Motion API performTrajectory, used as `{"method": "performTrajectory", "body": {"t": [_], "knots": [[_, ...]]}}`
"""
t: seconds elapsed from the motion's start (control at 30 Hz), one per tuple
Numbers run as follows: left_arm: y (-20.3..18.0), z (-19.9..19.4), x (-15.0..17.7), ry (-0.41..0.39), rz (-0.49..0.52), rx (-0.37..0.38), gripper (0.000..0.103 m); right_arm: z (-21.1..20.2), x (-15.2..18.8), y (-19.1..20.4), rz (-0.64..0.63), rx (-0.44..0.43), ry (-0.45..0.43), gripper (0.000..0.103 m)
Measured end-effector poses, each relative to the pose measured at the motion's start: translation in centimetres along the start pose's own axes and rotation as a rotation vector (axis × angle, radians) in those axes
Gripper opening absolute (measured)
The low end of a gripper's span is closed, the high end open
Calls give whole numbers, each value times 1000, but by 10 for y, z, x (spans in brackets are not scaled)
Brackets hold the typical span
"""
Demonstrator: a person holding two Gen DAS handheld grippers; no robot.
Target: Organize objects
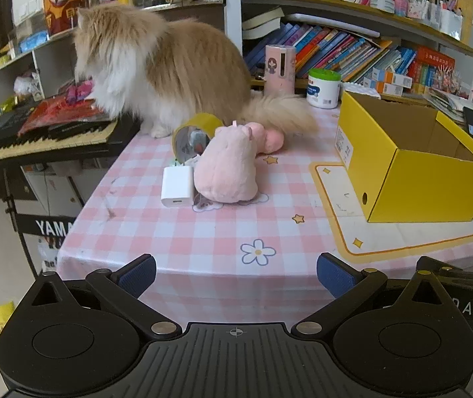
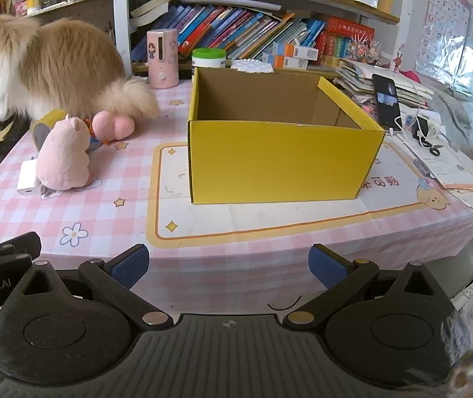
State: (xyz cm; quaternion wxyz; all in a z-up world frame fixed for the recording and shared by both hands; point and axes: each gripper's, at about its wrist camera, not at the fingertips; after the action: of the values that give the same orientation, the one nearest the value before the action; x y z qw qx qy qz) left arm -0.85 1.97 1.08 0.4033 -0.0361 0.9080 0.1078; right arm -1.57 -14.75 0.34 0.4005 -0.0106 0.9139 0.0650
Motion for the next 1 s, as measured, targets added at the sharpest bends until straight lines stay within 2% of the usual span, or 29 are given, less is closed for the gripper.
{"method": "performTrajectory", "body": {"t": [1.0], "knots": [[7,-3,2,-25,8,44,103,-11,5,3,17,1,-48,101]]}}
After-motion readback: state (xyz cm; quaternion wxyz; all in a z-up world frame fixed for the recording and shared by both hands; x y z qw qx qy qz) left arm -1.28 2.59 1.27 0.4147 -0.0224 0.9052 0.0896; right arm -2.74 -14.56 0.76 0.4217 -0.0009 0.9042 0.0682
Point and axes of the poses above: each gripper's, at about its wrist camera, not at the fingertips, and z roughly the way its jaws point, y to its left, x to its underside, and after that the axes turned 13 degrees about -x, right-handed
